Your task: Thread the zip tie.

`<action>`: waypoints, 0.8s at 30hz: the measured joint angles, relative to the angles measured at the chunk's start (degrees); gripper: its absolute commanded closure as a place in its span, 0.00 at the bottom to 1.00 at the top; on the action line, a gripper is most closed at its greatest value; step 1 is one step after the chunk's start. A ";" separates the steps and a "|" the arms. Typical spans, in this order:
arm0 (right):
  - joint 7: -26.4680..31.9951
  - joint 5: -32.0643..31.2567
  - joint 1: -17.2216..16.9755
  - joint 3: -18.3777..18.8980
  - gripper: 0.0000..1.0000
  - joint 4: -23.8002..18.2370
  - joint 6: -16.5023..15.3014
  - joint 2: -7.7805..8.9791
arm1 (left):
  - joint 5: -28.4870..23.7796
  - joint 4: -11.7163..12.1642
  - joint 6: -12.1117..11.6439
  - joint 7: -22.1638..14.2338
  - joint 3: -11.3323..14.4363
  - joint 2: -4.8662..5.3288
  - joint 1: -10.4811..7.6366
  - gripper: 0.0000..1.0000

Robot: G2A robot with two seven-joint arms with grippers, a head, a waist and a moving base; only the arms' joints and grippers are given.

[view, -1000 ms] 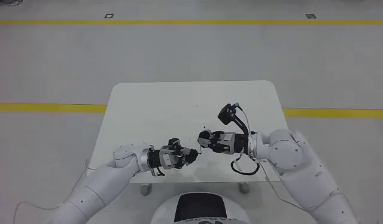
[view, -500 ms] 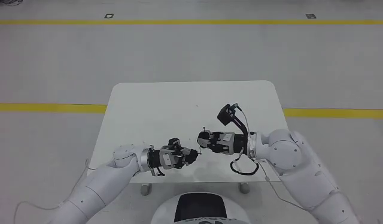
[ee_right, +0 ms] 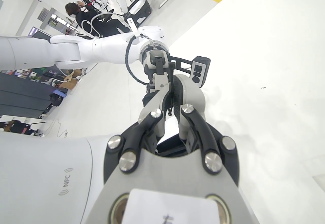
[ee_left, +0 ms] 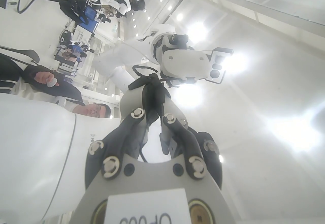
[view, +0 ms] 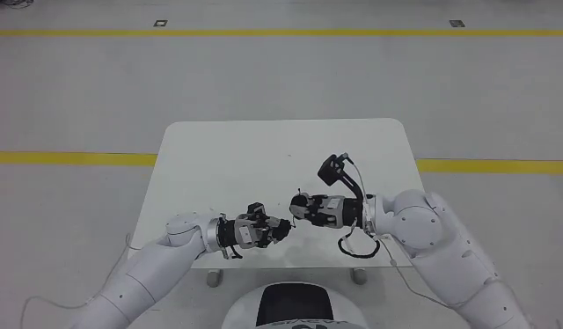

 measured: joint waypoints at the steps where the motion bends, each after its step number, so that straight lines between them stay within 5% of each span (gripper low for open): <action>1: 0.01 -0.02 0.04 -0.08 1.00 0.03 0.00 0.05 | -0.04 0.02 -0.01 0.00 0.00 -0.01 0.01 1.00; 24: -2.38 -1.22 -0.23 -0.69 1.00 -0.84 0.00 1.45 | -0.85 0.12 -0.08 -0.22 -0.47 -0.15 0.34 1.00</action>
